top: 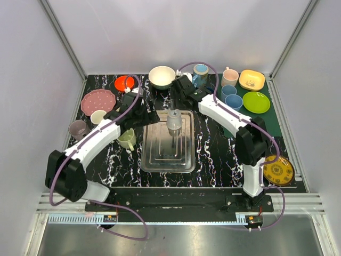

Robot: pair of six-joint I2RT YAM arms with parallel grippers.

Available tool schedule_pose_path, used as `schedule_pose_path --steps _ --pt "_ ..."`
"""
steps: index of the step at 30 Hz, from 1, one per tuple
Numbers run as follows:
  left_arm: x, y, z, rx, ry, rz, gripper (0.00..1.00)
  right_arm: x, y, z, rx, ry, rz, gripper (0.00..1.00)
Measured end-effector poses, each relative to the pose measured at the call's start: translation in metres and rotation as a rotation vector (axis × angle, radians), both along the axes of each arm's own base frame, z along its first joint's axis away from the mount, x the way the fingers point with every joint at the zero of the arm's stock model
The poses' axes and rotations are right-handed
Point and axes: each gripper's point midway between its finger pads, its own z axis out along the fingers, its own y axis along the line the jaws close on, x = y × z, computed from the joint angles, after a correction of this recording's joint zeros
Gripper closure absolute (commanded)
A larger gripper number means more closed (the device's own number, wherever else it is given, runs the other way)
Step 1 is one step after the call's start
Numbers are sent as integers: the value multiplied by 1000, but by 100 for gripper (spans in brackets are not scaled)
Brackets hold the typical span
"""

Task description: Turn the mug right side up

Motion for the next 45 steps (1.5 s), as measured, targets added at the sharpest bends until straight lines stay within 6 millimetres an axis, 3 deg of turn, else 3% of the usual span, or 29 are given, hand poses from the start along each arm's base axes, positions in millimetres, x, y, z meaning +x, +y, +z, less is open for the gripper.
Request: schedule_pose_path --steps 5,10,16,21,27,33,38,45 --pt "28 -15 -10 -14 39 -18 37 -14 -20 -27 9 55 -43 48" --pt "63 -34 -26 -20 71 -33 40 -23 -41 -38 42 86 -88 52" --pt "104 -41 -46 -15 99 -6 40 -30 -60 -50 99 114 -125 53" --pt "140 -47 -63 -15 115 13 39 -40 -54 -63 140 162 -98 53" --pt "166 -60 -74 -39 131 -2 41 -44 -44 -65 185 177 -65 56" --pt "153 -77 -87 -84 169 -64 49 -50 -35 -65 229 202 -30 60" --pt "125 -81 -110 -119 219 -101 53 -51 -23 -60 285 211 2 61" --pt "96 -73 -108 -130 238 -113 55 -46 -12 -66 309 235 21 62"
